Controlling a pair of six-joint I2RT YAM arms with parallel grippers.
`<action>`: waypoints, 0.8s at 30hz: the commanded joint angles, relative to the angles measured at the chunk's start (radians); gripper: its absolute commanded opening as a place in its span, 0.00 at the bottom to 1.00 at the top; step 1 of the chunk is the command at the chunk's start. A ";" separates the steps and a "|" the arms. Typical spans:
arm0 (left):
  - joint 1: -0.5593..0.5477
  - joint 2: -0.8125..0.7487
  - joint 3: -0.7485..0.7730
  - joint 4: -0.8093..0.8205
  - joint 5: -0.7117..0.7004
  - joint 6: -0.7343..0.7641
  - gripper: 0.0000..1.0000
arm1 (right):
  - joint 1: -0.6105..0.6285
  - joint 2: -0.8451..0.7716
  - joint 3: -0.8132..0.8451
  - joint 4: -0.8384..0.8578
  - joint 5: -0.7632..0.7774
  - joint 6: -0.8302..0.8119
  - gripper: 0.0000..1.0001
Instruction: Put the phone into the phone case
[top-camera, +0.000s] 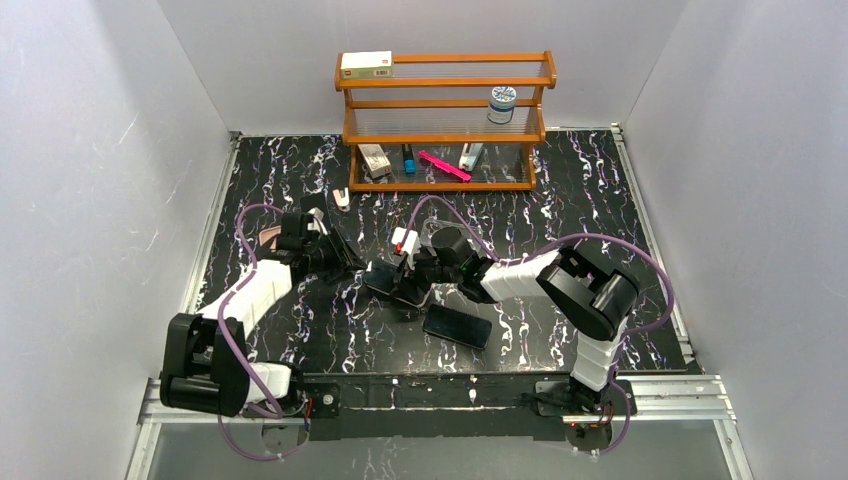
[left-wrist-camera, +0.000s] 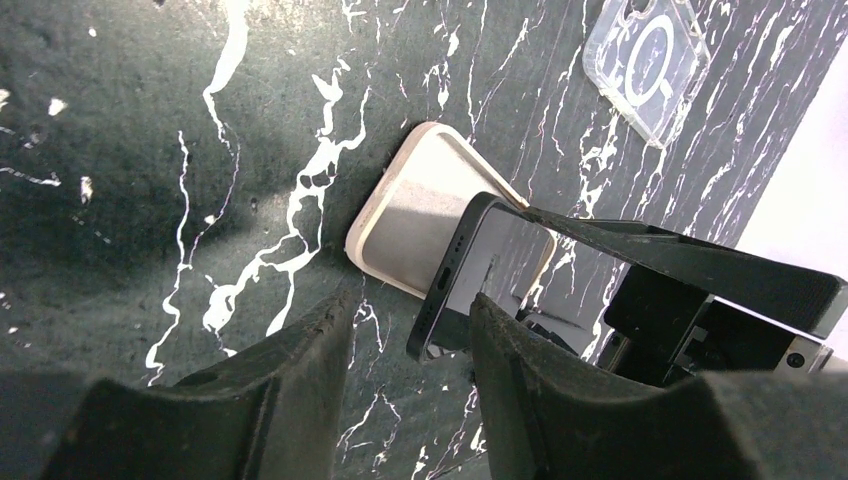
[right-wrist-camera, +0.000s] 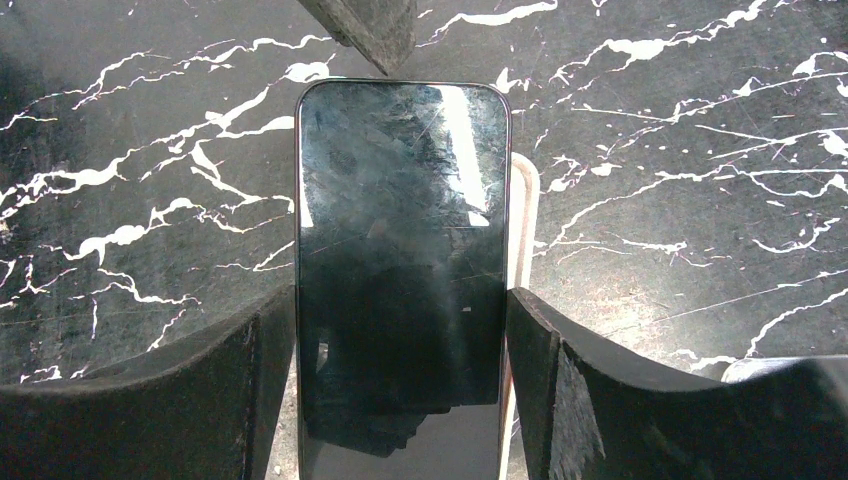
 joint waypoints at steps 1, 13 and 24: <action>0.004 0.033 -0.022 0.049 0.071 0.001 0.42 | 0.001 -0.010 -0.013 0.093 0.033 -0.029 0.30; 0.004 0.113 -0.048 0.133 0.143 -0.015 0.28 | 0.001 -0.010 -0.034 0.111 0.076 0.010 0.43; 0.004 0.181 -0.048 0.224 0.195 -0.050 0.25 | 0.001 -0.013 -0.041 0.129 0.100 0.037 0.55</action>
